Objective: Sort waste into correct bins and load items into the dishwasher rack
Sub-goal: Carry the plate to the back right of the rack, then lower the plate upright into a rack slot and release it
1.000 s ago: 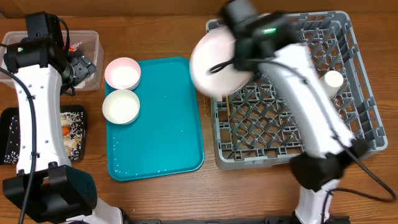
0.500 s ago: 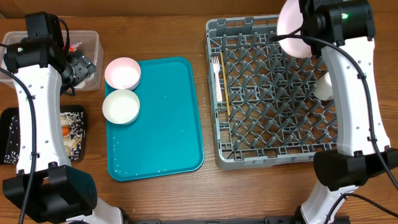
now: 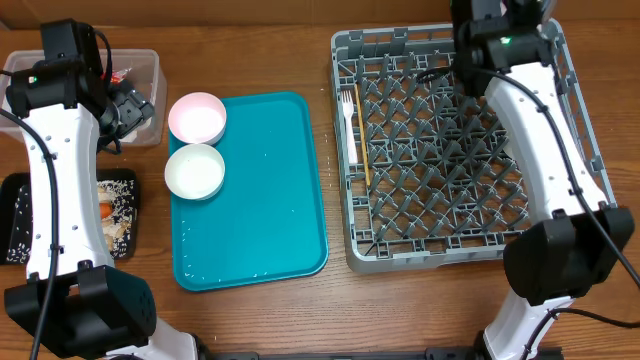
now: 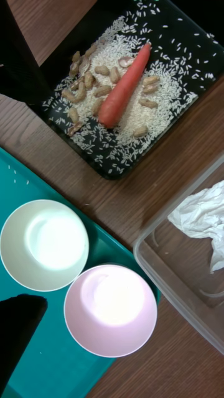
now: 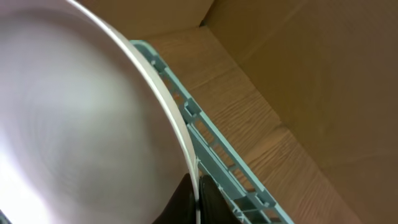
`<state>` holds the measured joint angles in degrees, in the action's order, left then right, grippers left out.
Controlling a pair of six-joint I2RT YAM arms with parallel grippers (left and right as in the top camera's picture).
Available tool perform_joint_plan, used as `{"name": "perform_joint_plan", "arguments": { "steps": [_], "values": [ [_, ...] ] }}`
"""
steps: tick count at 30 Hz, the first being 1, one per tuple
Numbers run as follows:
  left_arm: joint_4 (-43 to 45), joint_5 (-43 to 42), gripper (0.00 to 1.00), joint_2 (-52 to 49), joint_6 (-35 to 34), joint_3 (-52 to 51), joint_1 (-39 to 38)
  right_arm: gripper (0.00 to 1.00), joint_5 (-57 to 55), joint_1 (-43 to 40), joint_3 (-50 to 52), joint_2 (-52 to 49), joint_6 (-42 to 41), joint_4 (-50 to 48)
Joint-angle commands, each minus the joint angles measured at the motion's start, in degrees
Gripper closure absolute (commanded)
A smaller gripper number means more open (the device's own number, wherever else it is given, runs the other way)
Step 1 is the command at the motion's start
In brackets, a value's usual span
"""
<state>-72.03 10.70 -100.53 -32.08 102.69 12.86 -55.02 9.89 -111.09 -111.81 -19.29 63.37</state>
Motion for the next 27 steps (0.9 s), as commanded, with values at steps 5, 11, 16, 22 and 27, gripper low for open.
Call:
{"name": "perform_joint_plan", "arguments": {
  "steps": [5, 11, 16, 22, 27],
  "values": [
    [0.1, -0.2, 0.00, 0.0, -0.9, 0.5, 0.1, 0.96, -1.9, 0.1, 4.7, 0.5, 4.6, -4.3],
    [0.1, -0.2, 0.00, 0.0, -0.9, 0.5, 0.1, 0.96, -0.3, 0.1, 5.0, 0.5, 4.6, -4.3],
    [0.1, -0.2, 0.00, 0.0, -0.9, 0.5, 0.1, 0.96, 0.7, 0.1, 5.0, 0.5, 4.6, -4.2],
    [0.1, -0.2, 0.00, 0.0, -0.9, 0.5, 0.1, 0.96, 0.9, 0.1, 5.0, 0.5, 4.8, -3.7],
    [0.1, -0.2, 0.00, 0.0, -0.9, 0.5, 0.1, 0.96, 0.9, 0.1, 5.0, 0.5, 4.8, -3.3]
  ]
}}
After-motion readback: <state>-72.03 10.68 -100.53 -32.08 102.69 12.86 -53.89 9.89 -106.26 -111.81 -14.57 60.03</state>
